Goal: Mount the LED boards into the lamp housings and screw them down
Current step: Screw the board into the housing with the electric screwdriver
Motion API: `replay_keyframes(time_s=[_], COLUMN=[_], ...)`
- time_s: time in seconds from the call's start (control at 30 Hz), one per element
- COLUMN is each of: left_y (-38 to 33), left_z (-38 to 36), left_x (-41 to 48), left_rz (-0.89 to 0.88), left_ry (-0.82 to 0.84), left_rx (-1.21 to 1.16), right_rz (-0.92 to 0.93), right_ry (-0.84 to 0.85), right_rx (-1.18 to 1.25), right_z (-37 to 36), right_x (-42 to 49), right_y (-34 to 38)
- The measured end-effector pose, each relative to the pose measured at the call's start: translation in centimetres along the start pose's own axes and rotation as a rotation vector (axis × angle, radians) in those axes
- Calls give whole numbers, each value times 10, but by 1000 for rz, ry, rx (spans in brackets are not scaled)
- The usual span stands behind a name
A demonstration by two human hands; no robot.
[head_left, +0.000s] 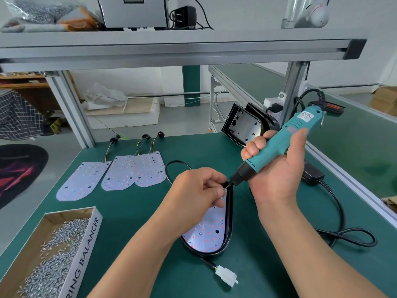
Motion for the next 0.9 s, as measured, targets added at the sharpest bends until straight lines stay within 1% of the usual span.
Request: replay_keyframes(time_s=[0.17, 0.33, 0.53, 0.6, 0.67, 0.73, 0.77, 0.8, 0.83, 0.9], left_y=[3, 2, 3, 4, 3, 5, 9, 16, 23, 36], left_z=[-2, -1, 4, 15, 37, 67, 78, 84, 84, 73], left_x=[1, 1, 3, 6, 12, 18, 20, 21, 20, 14], left_rz=[10, 5, 27, 37, 11, -21, 2, 57, 130, 255], left_ry=[21, 31, 43, -5, -135, -307, -343, -326, -271, -119], left_rx=[37, 14, -40, -21, 49, 257, 348, 396, 409, 420], right_rz=[-19, -45, -66, -67, -58, -41, -29, -19, -11, -7], right_ry=[-35, -115, -141, -138, -138, -135, -130, -122, -111, -81], right_rx=[20, 65, 91, 109, 108, 92, 82, 71, 60, 42], right_z=[5, 15, 15, 15, 15, 14, 13, 11, 8, 0], right_x=[-1, 1, 0, 0, 2, 5, 6, 8, 11, 14], right_y=[-8, -13, -17, -16, -16, -15, -14, -14, -14, -17])
Point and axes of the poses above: each hand's wrist, its own x-axis towards the middle knuckle, its own z-axis out of the back of the hand, y = z × x, the point moved 8 cm from there along x, towards the middle knuckle, and after that the axes turned 10 degrees about -y, right-handed, at the moved point
